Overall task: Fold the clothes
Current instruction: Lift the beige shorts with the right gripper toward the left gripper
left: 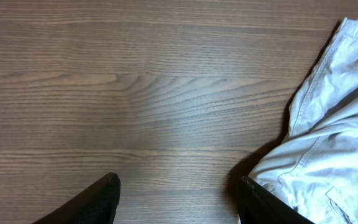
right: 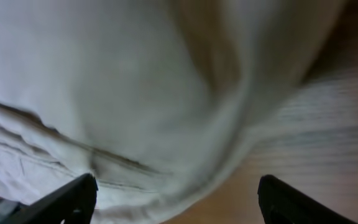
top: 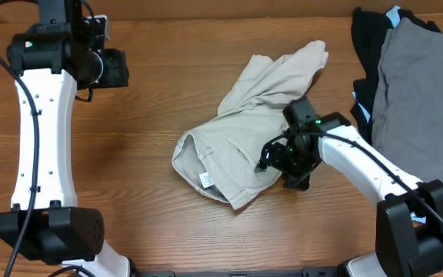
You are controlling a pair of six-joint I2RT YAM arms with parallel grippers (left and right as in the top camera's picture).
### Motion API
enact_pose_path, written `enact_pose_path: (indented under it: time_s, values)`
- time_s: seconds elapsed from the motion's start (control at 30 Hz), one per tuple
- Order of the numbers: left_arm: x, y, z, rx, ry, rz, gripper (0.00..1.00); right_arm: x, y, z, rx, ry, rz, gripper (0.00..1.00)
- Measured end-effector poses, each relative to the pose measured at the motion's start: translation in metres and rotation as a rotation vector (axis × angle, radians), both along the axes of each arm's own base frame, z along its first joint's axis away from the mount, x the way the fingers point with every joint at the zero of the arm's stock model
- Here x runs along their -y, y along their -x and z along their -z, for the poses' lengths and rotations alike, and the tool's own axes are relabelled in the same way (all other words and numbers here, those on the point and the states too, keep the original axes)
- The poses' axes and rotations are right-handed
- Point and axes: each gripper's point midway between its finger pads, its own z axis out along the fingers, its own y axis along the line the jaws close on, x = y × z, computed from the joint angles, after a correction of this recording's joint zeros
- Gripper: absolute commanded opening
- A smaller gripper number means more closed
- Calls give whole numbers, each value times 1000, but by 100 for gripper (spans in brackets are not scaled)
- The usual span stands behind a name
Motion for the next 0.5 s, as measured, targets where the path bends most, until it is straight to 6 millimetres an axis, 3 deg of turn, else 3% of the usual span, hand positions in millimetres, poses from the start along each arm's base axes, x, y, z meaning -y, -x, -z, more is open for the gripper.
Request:
enact_pose_path:
  time_s: [0.1,0.2,0.23,0.3,0.33,0.37,0.5]
  values:
    - [4,0,1,-3,0,10,64,-15,2,11,15,-46,24,84]
    - [7,0,1,-3,0,16,63,-29,8,18,21,-71,26,68]
    - [7,0,1,-3,0,18,63,-32,9,19,22,-75,26,56]
    - [9,0,1,-3,0,20,63,-38,8,20,40,-79,19,18]
    - [9,0,1,-3,0,21,61,-40,7,19,42,-80,25,8]
    - [9,0,1,-3,0,22,60,-40,6,19,46,-81,26,4]
    - [9,0,1,-3,0,22,51,-32,4,16,43,-69,24,4]
